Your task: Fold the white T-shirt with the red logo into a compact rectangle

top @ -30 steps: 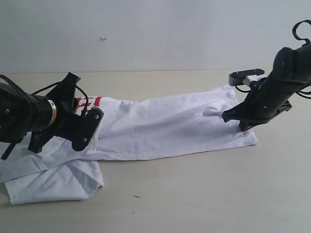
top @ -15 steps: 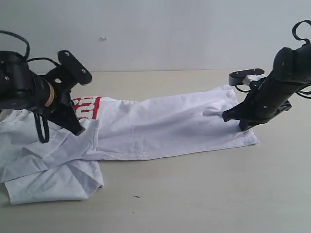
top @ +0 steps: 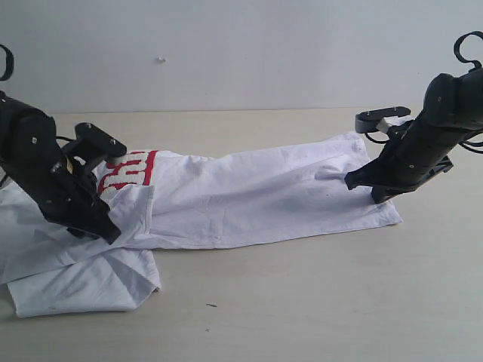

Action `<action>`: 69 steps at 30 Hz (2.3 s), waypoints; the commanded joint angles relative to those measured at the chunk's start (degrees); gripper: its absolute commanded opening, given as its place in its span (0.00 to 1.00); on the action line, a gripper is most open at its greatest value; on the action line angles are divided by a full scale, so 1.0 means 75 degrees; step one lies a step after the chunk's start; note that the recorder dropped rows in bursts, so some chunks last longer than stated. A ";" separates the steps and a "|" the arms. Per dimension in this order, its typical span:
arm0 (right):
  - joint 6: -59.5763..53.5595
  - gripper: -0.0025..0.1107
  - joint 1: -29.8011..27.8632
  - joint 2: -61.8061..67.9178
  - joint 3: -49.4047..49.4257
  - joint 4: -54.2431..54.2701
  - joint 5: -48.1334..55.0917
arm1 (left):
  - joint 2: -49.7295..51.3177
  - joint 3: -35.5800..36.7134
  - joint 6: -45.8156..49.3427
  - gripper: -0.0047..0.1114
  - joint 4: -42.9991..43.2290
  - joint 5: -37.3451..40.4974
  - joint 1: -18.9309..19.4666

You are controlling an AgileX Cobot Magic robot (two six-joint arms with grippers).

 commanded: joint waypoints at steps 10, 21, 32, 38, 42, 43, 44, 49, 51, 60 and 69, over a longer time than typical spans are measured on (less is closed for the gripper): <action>-0.0020 0.02 0.0011 0.0033 0.0019 -0.0033 -0.0054 | 0.0252 -0.0046 -0.1914 0.41 0.2705 -0.0281 0.0036; -0.0020 0.02 0.0011 0.0033 0.0019 -0.0033 -0.0072 | 0.0252 -0.0046 -0.2284 0.04 0.3532 -0.0595 0.0036; -0.0152 0.02 0.0011 0.0033 0.0019 -0.0049 -0.0071 | 0.0252 -0.0297 -0.2315 0.05 0.5960 -0.1191 0.0036; -0.0168 0.02 0.0011 0.0033 0.0019 -0.0049 -0.0071 | 0.0252 -0.0313 -0.2374 0.34 0.6384 -0.1191 0.0036; -0.0168 0.02 0.0011 0.0033 0.0019 -0.0049 -0.0041 | 0.0252 -0.0374 -0.3849 0.38 0.7223 -0.1067 0.0036; -0.0168 0.02 0.0011 0.0033 0.0019 -0.0049 -0.0025 | 0.0237 -0.0374 -0.4214 0.38 0.7439 -0.1026 0.0036; -0.0168 0.02 0.0011 0.0033 0.0019 -0.0049 -0.0025 | 0.0207 -0.0374 -0.4738 0.38 0.7872 -0.0876 0.0036; -0.0168 0.02 0.0011 0.0033 0.0019 -0.0034 -0.0024 | 0.0007 -0.0374 -0.6261 0.38 0.8438 0.0154 0.0036; -0.0168 0.02 0.0011 0.0033 0.0019 -0.0034 -0.0024 | -0.0153 -0.0374 -0.6329 0.38 0.7715 0.0195 0.0036; -0.0145 0.02 0.0011 0.0033 0.0019 -0.0035 0.0010 | -0.0967 -0.0358 0.0072 0.38 -0.0479 0.0528 -0.0458; -0.0145 0.02 0.0011 0.0033 0.0019 0.0346 -0.0081 | -0.1172 0.1109 -0.0579 0.38 -0.0274 0.0727 -0.2799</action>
